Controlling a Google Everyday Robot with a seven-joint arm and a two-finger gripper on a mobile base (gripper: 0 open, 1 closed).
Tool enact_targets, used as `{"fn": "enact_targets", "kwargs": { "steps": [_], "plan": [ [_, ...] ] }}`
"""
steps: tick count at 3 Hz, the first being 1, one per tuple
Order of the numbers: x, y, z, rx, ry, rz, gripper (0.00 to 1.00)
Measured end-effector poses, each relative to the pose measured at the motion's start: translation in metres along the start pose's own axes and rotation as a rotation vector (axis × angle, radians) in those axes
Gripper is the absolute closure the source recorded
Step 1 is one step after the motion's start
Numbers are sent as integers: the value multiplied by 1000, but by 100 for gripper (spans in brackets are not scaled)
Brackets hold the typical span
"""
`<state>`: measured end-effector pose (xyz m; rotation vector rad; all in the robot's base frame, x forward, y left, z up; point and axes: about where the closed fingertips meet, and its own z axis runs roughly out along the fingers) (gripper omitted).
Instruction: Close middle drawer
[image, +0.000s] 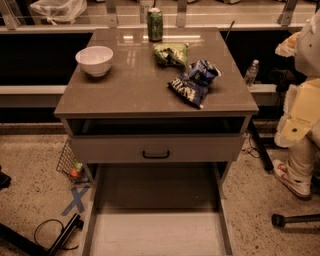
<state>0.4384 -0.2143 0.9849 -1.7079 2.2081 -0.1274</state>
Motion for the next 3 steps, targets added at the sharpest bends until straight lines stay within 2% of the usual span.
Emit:
{"fn": "enact_targets", "kwargs": {
  "steps": [1, 2, 3],
  "plan": [
    [0, 0, 0, 0, 0, 0, 0],
    [21, 15, 17, 5, -19, 26, 0],
    [65, 54, 42, 30, -94, 68, 0]
  ]
}}
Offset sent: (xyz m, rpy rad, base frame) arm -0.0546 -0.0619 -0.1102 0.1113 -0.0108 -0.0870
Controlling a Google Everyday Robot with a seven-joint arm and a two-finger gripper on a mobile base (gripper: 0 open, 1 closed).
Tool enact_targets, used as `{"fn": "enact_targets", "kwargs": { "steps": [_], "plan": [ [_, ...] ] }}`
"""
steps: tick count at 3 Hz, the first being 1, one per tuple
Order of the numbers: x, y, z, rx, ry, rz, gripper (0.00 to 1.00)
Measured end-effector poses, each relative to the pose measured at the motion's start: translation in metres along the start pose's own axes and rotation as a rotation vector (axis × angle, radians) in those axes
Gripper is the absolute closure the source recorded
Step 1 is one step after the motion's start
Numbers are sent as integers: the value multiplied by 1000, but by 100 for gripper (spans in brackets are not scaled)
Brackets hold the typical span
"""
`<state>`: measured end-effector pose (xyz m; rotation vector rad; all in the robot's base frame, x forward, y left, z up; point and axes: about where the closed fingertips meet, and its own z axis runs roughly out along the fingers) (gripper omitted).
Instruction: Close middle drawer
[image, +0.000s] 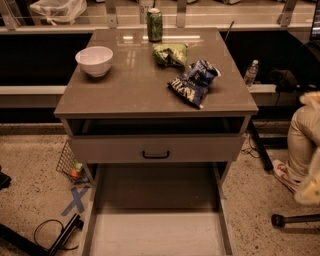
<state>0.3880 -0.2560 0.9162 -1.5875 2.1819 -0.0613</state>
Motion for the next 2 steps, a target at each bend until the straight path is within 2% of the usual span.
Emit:
{"fn": "enact_targets", "kwargs": {
  "steps": [1, 2],
  "plan": [
    [54, 41, 36, 6, -77, 56, 0],
    [98, 87, 79, -18, -149, 103, 0]
  ]
}}
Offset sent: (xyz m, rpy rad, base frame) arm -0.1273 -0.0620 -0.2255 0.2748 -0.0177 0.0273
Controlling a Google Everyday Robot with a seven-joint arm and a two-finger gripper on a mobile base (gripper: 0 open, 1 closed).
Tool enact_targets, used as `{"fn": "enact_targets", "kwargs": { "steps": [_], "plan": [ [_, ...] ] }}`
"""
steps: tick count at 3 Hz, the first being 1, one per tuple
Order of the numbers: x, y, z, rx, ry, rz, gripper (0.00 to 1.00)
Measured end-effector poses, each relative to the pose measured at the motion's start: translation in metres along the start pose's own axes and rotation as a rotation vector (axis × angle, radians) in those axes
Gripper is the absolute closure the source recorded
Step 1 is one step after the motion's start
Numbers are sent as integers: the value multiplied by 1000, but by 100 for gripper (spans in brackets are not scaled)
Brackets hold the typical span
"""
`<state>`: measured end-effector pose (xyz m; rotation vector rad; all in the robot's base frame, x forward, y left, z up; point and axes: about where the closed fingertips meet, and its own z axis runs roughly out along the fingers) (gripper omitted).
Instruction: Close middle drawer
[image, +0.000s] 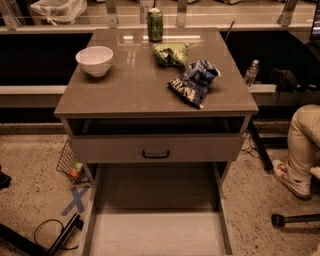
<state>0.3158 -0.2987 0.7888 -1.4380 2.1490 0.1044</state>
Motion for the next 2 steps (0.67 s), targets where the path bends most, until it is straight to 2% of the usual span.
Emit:
{"fn": "enact_targets", "kwargs": {
  "steps": [1, 2],
  "plan": [
    [9, 11, 4, -6, -12, -56, 0],
    [6, 8, 3, -4, -8, -68, 0]
  ]
}}
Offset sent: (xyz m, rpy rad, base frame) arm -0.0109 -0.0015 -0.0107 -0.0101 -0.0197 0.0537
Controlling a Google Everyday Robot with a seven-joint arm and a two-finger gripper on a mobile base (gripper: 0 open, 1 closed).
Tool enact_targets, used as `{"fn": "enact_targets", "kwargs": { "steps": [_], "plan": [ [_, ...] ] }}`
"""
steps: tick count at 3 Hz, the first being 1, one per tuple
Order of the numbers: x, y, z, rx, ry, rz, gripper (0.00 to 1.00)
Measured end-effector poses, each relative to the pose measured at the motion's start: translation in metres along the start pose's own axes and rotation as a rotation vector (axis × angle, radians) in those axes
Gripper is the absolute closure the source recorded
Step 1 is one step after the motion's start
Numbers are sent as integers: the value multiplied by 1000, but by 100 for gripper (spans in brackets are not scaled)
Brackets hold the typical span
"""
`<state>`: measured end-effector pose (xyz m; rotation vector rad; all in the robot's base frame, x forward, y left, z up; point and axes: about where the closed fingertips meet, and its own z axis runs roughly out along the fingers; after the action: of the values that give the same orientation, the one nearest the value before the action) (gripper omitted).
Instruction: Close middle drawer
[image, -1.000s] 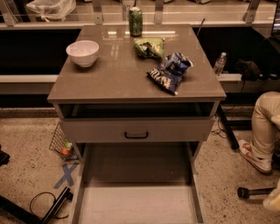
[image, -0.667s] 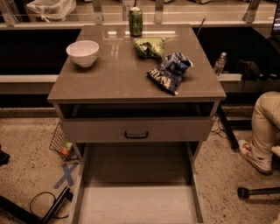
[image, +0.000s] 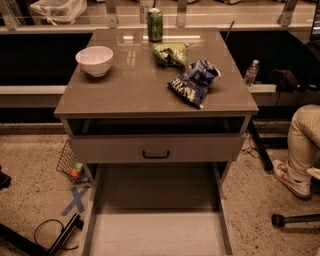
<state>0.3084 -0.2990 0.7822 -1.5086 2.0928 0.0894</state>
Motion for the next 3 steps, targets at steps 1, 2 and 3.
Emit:
{"fn": "enact_targets", "kwargs": {
  "steps": [1, 2, 3],
  "plan": [
    [0, 13, 21, -27, -5, -1, 0],
    [17, 41, 68, -68, -57, 36, 15],
    [47, 74, 127, -107, -135, 71, 39]
  ]
}}
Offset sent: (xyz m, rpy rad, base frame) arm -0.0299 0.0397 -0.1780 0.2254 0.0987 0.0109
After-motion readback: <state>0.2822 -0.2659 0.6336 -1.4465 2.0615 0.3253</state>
